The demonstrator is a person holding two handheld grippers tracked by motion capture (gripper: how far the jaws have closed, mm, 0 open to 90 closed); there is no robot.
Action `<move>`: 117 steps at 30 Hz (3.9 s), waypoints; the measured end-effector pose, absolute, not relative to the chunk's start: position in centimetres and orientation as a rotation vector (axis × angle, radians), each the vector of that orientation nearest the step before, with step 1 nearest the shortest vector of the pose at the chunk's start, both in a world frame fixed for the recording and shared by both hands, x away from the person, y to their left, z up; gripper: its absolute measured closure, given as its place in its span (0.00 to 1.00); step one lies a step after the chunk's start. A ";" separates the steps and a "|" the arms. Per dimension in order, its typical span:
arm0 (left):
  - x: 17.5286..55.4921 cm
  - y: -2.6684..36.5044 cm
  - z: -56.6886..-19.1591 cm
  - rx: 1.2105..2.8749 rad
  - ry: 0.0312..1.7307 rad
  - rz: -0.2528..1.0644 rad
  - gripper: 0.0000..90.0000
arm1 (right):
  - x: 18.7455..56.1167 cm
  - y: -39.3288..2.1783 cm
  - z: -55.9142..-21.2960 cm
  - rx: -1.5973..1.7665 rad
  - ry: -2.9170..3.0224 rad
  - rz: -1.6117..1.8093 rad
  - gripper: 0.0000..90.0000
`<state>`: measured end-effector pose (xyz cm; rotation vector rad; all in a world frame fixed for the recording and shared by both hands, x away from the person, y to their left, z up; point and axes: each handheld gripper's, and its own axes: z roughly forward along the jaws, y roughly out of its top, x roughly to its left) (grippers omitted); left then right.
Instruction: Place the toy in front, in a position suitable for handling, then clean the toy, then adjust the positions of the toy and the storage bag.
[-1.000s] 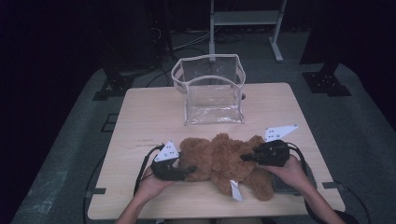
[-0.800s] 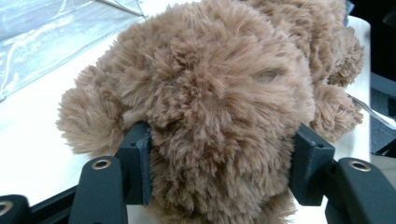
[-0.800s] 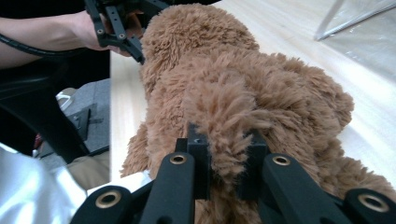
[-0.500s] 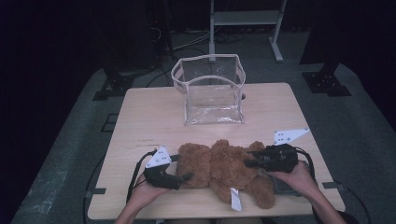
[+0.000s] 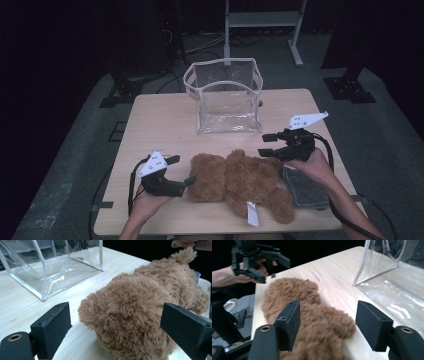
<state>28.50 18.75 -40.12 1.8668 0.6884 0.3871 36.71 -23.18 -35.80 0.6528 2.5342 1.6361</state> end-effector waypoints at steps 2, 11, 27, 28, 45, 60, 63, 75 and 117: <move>28.4 18.7 -40.1 1.879 0.685 0.410 0.09 | 37.3 -22.8 -35.3 0.647 2.535 1.608 0.38; 28.2 18.9 -40.4 1.895 0.693 0.435 0.09 | 39.2 -21.1 -33.8 0.609 2.547 1.544 0.38; 27.7 19.4 -40.2 1.885 0.694 0.458 0.08 | 39.8 -19.1 -32.5 0.582 2.514 1.531 0.38; 27.7 19.6 -40.1 1.876 0.695 0.456 0.08 | 39.8 -19.0 -32.4 0.581 2.510 1.541 0.39; 27.9 20.4 -39.9 1.845 0.713 0.438 0.08 | 42.7 -15.1 -29.2 0.516 2.569 1.484 0.40; 28.4 20.6 -39.7 1.850 0.689 0.455 0.07 | 46.4 -14.7 -27.6 0.462 2.603 1.382 0.42; 28.5 20.9 -39.7 1.840 0.702 0.445 0.07 | 48.2 -14.9 -26.7 0.485 2.599 1.373 0.43; 28.2 21.5 -39.8 1.836 0.708 0.457 0.07 | 53.5 -14.5 -26.2 0.560 2.627 1.211 0.49; 28.4 21.2 -40.0 1.842 0.685 0.442 0.05 | 55.1 -16.4 -28.9 0.686 2.655 1.025 0.97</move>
